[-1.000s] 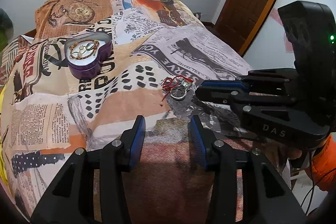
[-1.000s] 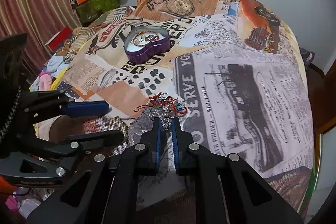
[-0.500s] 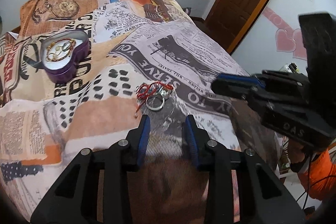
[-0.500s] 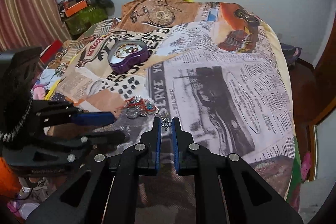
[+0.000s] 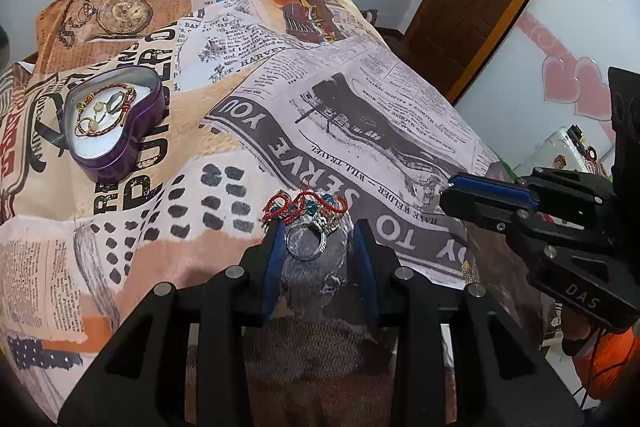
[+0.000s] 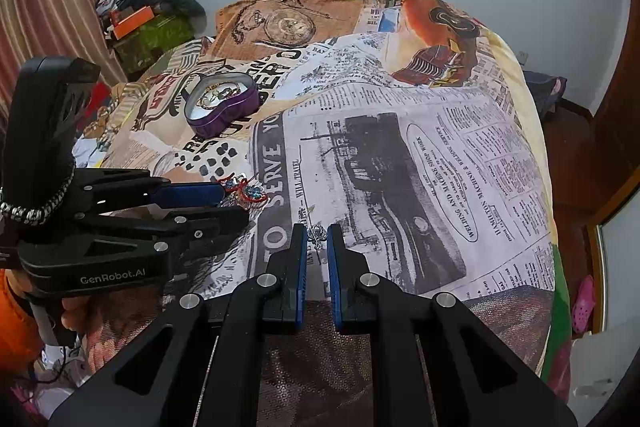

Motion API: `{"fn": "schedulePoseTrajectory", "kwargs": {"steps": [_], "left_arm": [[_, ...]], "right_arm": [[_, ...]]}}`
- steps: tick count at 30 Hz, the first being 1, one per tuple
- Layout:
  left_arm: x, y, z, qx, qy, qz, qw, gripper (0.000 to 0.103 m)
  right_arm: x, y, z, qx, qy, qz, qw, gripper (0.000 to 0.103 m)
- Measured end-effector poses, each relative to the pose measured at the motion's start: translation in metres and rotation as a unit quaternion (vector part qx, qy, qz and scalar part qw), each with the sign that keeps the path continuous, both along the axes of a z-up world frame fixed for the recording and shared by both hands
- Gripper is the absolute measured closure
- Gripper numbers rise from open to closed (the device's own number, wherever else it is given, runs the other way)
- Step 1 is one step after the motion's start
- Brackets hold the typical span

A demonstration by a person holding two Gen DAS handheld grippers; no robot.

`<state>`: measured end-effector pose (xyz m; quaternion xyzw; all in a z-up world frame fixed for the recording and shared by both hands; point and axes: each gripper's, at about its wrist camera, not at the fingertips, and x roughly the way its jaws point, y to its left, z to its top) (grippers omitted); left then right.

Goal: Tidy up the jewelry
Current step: 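Grasp a silver ring with the left gripper while the right gripper holds the charm, then carry the charm and ring with both grippers over the purple heart tin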

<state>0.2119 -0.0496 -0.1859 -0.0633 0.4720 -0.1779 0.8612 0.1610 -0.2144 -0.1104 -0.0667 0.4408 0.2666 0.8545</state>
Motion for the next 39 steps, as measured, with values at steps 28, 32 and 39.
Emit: {"fn": "schedulePoseTrajectory", "kwargs": {"steps": [28,32,39], "left_arm": [[-0.036,0.016,0.007,0.025,-0.044,0.014,0.9986,0.085],[-0.039,0.031,0.015,0.020,-0.054,0.029,0.9979,0.085],[-0.040,0.059,0.029,0.012,-0.074,0.056,0.9956,0.085]], "right_arm": [[-0.008,0.019,0.017,-0.004,-0.015,0.008,1.000,0.094],[-0.006,0.029,0.021,-0.002,-0.020,0.014,1.000,0.094],[-0.001,0.049,0.028,0.004,-0.027,0.028,0.999,0.094]]}}
